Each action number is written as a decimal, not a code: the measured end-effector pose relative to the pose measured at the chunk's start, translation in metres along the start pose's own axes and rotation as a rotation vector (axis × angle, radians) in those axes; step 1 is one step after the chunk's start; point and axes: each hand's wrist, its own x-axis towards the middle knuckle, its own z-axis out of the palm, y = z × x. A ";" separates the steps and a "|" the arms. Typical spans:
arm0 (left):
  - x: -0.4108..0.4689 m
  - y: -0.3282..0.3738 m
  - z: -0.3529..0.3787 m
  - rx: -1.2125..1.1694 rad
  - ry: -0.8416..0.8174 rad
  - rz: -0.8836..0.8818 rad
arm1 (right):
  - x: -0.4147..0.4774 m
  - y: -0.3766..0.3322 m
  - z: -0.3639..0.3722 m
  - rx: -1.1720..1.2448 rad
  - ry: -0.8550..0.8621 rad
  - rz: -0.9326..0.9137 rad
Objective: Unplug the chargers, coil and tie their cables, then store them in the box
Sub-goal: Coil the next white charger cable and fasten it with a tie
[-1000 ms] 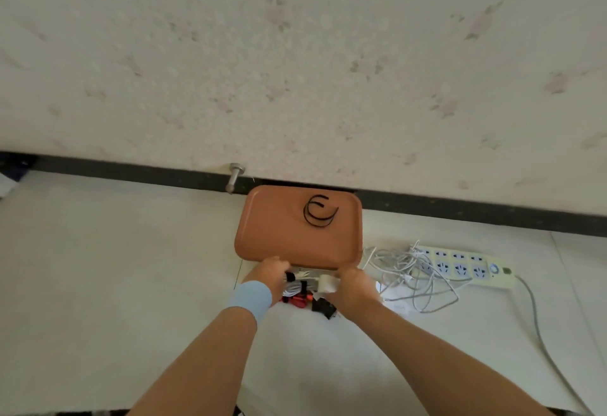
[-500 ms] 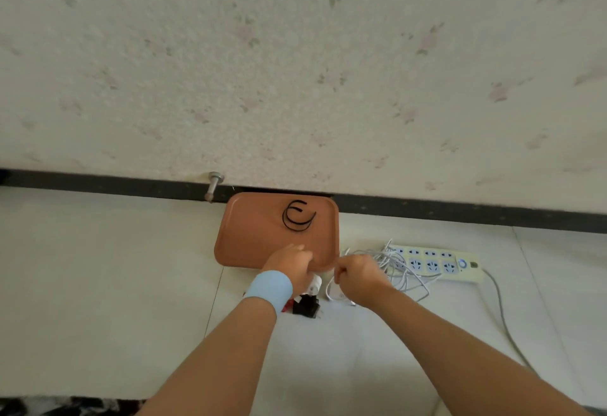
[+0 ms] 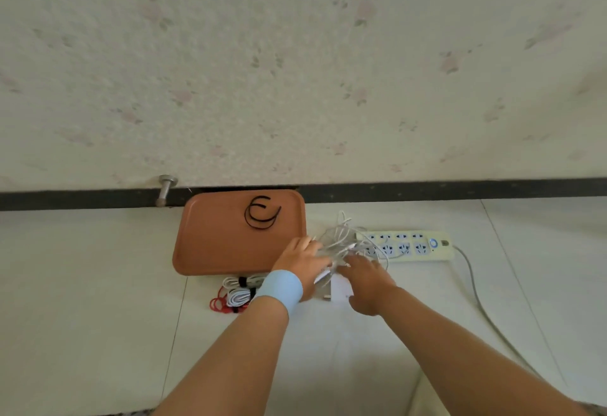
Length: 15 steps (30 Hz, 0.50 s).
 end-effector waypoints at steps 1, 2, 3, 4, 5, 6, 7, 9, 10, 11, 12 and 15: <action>0.002 -0.001 0.000 -0.018 0.013 -0.014 | 0.002 -0.001 0.003 -0.064 -0.026 0.009; 0.004 -0.002 -0.001 -0.021 0.033 -0.028 | 0.005 -0.002 0.004 -0.115 -0.043 0.021; 0.006 -0.003 -0.002 -0.012 0.060 -0.040 | 0.008 -0.003 0.006 -0.164 -0.049 0.029; 0.008 -0.004 -0.003 -0.002 0.091 -0.050 | 0.011 -0.004 0.007 -0.208 -0.044 0.037; 0.009 -0.005 -0.003 0.002 0.121 -0.058 | 0.014 -0.004 0.009 -0.238 -0.037 0.051; 0.009 -0.005 -0.004 0.005 0.157 -0.059 | 0.015 -0.005 0.009 -0.267 -0.030 0.062; 0.009 -0.006 -0.003 0.009 0.198 -0.056 | 0.016 -0.006 0.009 -0.298 -0.024 0.073; 0.010 -0.006 -0.003 0.002 0.247 -0.048 | 0.017 -0.009 0.009 -0.323 0.001 0.077; 0.010 -0.005 -0.003 -0.008 0.236 -0.033 | 0.017 -0.010 0.009 -0.307 0.008 0.070; 0.011 -0.005 -0.004 -0.021 0.203 -0.014 | 0.017 -0.009 0.008 -0.271 0.000 0.057; 0.012 -0.004 -0.005 -0.041 0.155 0.002 | 0.016 -0.007 0.007 -0.206 -0.017 0.042; 0.011 -0.001 -0.014 -0.138 -0.005 0.005 | 0.008 0.002 -0.013 0.113 -0.093 0.034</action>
